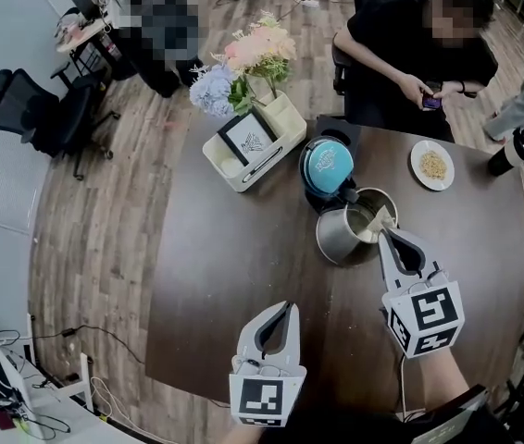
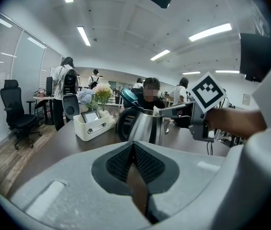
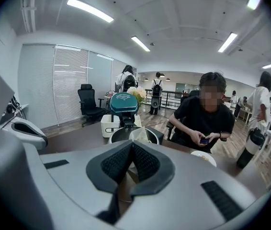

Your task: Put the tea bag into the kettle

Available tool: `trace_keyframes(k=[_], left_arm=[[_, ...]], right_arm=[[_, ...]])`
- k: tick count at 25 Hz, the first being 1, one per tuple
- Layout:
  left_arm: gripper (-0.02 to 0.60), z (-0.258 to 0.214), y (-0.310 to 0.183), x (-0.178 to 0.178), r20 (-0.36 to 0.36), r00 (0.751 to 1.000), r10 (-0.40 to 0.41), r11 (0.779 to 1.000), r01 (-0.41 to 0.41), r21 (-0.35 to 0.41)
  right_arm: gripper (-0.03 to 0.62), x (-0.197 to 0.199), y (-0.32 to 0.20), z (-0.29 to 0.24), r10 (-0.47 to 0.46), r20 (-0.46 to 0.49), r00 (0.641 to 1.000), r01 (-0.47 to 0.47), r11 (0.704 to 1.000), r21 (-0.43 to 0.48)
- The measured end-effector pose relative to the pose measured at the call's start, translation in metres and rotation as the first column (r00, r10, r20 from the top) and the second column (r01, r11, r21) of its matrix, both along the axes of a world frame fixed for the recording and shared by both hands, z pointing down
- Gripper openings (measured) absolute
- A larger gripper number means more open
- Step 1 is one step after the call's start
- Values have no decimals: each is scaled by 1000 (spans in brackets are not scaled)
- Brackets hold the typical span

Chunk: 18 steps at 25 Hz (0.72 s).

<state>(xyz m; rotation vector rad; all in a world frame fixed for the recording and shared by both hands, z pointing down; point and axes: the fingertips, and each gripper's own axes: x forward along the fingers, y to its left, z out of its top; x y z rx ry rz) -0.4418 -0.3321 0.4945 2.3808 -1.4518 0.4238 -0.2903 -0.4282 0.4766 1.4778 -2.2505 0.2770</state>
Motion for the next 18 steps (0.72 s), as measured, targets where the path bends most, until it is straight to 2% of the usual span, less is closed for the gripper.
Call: trace_keyframes(k=[6,13,18], left_arm=[[5,2,1,-2,5,1000,-8,1000,8,-10],[5,1,1,-6,-3,1000,-25,1000,25,-12],[5,-1,2,-8,18,1000,-19,1000,20,-5]], right_arm=[[8,-8,-1,-6,-25,34,999,25,999,21],[8,-16,-2,0,-36,47,998,37,999,-9],[11,-20,-4,-1,-39,32,999,40,999,-13]])
